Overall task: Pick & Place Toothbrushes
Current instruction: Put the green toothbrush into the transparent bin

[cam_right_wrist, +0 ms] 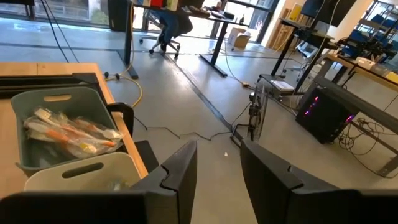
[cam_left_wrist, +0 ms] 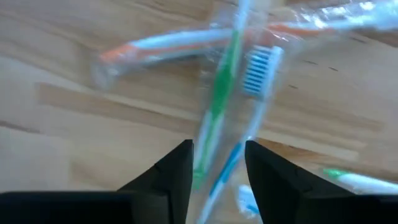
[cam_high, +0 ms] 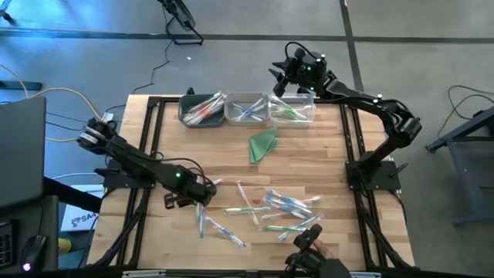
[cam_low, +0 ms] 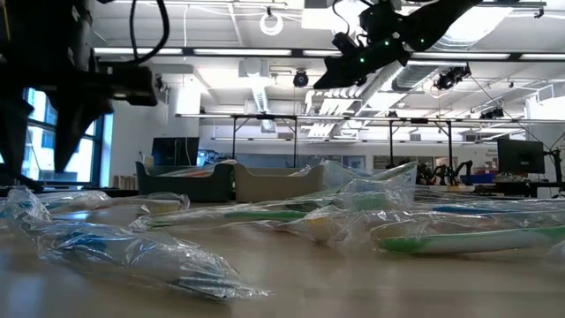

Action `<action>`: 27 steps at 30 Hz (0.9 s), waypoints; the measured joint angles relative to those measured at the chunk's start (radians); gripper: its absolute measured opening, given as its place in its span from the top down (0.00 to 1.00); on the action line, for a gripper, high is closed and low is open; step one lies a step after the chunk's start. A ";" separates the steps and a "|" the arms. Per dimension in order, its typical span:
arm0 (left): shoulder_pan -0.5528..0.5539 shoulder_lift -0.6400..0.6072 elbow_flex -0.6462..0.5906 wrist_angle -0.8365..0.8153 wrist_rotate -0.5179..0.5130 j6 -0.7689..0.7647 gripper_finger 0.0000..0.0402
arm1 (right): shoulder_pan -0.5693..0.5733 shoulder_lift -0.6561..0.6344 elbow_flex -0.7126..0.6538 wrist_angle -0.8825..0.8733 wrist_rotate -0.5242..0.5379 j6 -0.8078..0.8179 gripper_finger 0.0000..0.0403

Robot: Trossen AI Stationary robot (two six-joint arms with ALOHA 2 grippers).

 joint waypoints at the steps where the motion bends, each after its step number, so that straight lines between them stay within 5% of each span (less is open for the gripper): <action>1: 0.000 0.007 0.000 0.006 -0.001 0.000 0.64 | 0.000 0.000 0.000 -0.005 0.001 -0.001 0.71; 27: 0.000 0.099 -0.001 0.046 -0.001 0.007 0.64 | 0.000 0.000 0.000 -0.027 0.005 -0.003 0.71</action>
